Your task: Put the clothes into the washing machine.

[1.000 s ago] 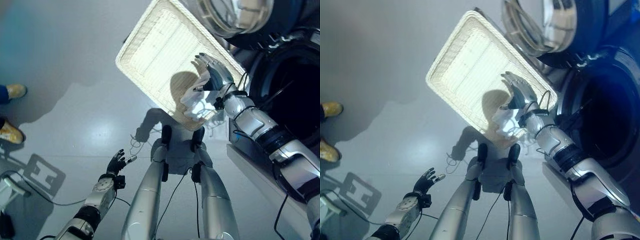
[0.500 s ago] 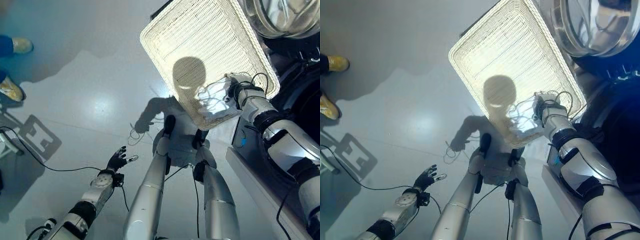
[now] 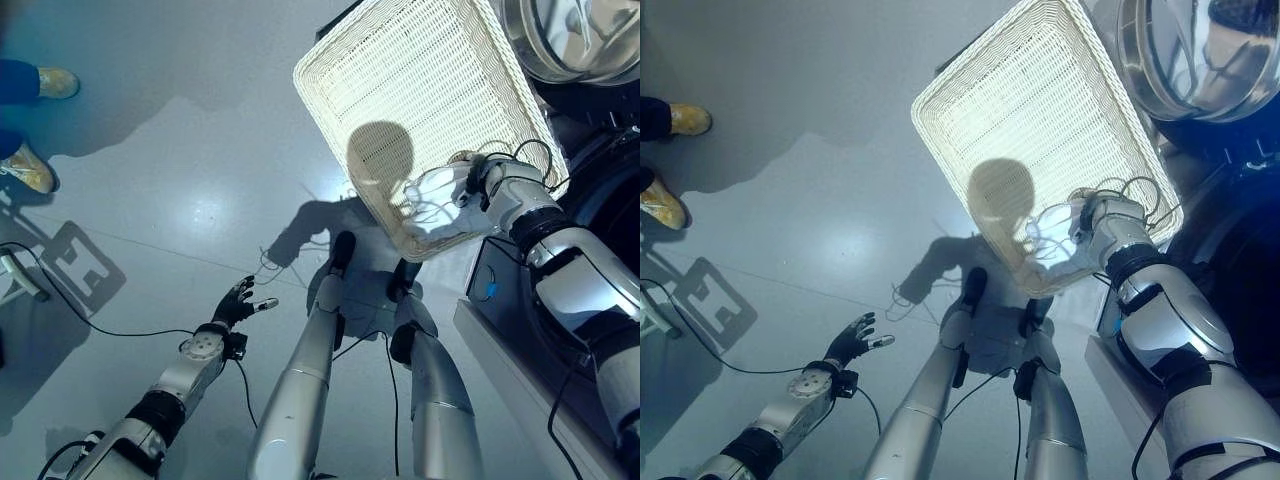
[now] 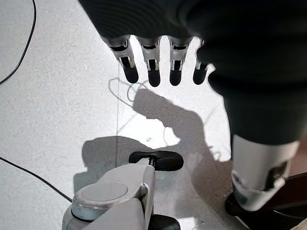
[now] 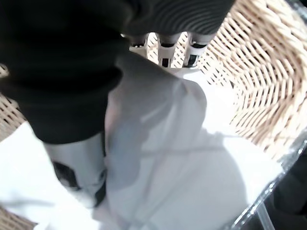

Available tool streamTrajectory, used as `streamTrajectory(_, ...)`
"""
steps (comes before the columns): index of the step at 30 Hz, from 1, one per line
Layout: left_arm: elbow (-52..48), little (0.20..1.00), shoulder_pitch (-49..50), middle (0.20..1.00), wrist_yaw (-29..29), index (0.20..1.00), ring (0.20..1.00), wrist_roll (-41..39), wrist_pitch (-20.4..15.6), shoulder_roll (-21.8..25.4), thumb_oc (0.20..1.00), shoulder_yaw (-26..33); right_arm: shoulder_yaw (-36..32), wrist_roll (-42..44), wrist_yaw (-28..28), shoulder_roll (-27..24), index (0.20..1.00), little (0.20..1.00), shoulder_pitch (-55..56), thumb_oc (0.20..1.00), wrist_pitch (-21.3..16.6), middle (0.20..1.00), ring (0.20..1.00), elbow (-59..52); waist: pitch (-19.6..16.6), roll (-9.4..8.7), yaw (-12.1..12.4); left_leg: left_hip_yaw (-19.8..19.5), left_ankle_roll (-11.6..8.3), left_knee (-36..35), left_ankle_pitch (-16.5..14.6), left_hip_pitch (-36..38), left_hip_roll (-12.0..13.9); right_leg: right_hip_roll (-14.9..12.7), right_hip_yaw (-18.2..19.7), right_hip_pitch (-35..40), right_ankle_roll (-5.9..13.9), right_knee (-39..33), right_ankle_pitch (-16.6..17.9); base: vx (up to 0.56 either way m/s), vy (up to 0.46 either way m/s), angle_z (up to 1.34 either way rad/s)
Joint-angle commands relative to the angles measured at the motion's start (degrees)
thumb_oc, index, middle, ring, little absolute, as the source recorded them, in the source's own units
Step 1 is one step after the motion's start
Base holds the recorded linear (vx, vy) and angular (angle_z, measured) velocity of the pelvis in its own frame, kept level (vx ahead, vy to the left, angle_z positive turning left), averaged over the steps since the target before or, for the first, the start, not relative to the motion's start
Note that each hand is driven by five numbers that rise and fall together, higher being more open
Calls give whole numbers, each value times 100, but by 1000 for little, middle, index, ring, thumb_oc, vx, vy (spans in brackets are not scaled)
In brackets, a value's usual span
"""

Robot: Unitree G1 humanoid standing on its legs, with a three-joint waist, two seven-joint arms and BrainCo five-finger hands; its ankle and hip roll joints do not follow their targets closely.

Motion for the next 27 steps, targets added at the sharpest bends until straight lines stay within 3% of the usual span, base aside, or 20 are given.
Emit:
streamTrajectory(1,-21,1000,114,1000,106,1000,1000,241,124,-99,1000,-73,331,-128,864,-331,200,200,633,200,-122,200,200,447,-104,449,25,464,76,-326,31,-7,-206,35,-124,-153,465,97,102,-3,-29,3)
streamTrajectory(5,-43,1000,94,1000,125,1000,1000,227,168,-79,1000,-85,368,0,1140,-339,200,200,704,200,-309,200,200,373,-104,444,3,474,70,-359,54,32,-189,48,-104,-151,457,87,122,0,0,0)
streamTrajectory(12,6,1000,110,1000,178,1000,1000,208,145,-66,1000,-28,338,96,698,-389,200,200,723,200,-417,200,200,123,-104,381,-64,519,58,-350,47,76,-147,100,-65,-125,451,91,129,-7,-10,-1)
streamTrajectory(18,2,1000,192,1000,183,1000,1000,236,98,14,1000,66,504,87,799,-517,200,200,573,200,-364,200,200,-205,-104,287,-81,541,51,-314,13,137,-104,109,-115,-45,452,109,127,-15,-51,-5)
streamTrajectory(19,-2,1000,318,1000,172,1000,1000,262,87,27,1000,67,567,97,908,-546,200,200,647,200,-329,200,200,-327,-104,266,-79,544,25,-340,-149,384,-89,118,-53,149,508,165,-38,-39,-52,-11)
streamTrajectory(20,-17,1000,285,1000,149,1000,1000,252,55,95,1000,149,639,257,1108,-672,200,200,519,200,-213,200,200,-598,-104,225,-105,570,42,-321,-2,202,-74,118,-128,16,454,100,128,-42,-49,-12)
streamTrajectory(23,-29,1000,433,1000,131,1000,1000,237,37,159,1000,162,662,854,1339,-752,200,200,633,200,25,200,200,-1008,-104,172,-136,595,7,-331,-174,470,-49,145,-45,233,501,142,-37,7,-39,-15)
streamTrajectory(25,38,1000,428,1000,84,1000,1000,240,35,181,1000,203,536,1642,1305,-788,200,200,674,200,184,200,200,-1214,-104,148,-173,636,0,-335,-189,541,-25,167,-16,278,485,155,-64,-27,-30,-13)
streamTrajectory(26,88,1000,432,1000,33,1000,1000,256,29,199,1000,249,252,2953,1031,-792,200,200,763,200,335,200,200,-1351,-104,143,-211,673,0,-316,-211,584,-10,188,29,308,462,176,-100,-23,-29,-13)
streamTrajectory(27,100,1000,436,1000,24,1000,1000,257,22,197,1000,253,183,3090,977,-786,200,200,792,200,332,200,200,-1366,-104,144,-217,679,0,-312,-217,593,-8,190,36,313,459,181,-107,-27,-28,-16)
